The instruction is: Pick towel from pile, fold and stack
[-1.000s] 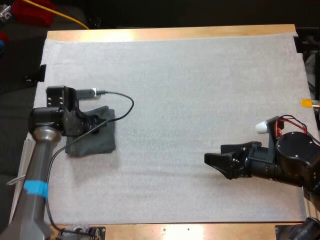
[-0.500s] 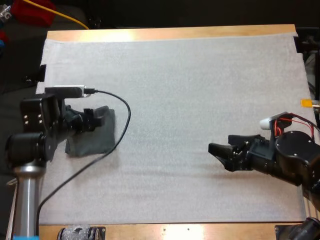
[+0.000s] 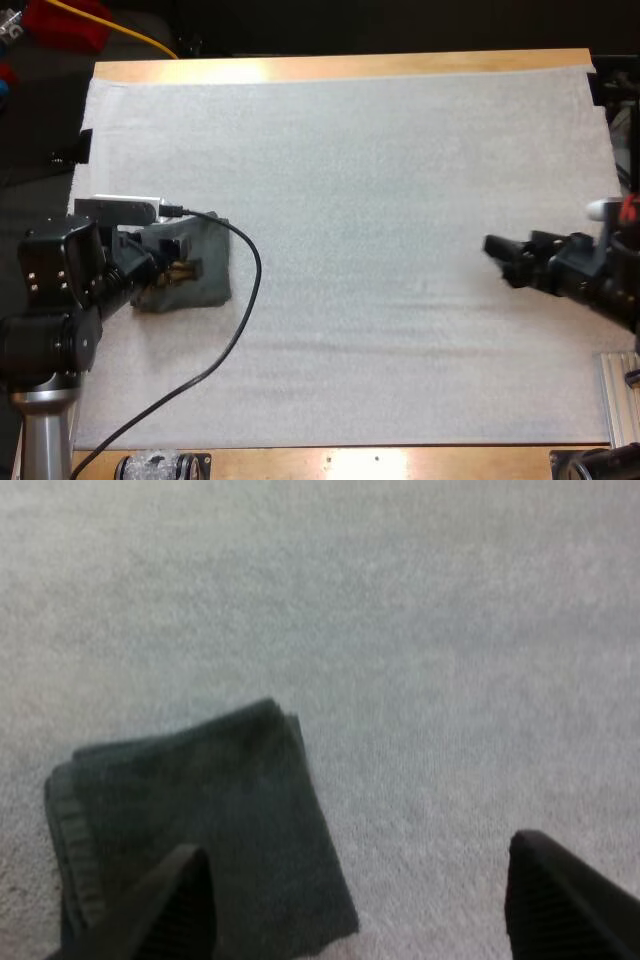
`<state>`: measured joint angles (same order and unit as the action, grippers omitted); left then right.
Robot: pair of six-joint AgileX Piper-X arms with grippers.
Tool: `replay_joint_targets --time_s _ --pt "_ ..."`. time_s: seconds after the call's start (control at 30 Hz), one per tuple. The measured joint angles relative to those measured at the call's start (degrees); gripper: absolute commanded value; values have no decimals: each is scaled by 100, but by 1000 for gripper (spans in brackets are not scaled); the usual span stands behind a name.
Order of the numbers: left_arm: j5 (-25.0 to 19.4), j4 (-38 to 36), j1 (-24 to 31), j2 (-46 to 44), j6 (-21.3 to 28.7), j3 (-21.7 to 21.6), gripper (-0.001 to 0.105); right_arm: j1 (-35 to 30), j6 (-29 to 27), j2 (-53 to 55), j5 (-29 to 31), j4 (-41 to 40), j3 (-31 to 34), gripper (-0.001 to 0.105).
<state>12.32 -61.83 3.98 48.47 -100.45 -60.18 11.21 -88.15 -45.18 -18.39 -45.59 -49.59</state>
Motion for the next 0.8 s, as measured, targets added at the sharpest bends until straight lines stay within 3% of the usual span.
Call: replay_joint_targets --time_s 0.3,0.53,0.8 --pt "0 -59 0 -227 23 0 60 -1518 -1555 103 148 -985 0 70" --pt "0 -105 0 -288 79 0 60 -1549 -2289 629 1214 -1185 0 70" --pt "0 -242 0 -1385 270 6 60 -1562 -2458 1762 1332 -1376 0 70"
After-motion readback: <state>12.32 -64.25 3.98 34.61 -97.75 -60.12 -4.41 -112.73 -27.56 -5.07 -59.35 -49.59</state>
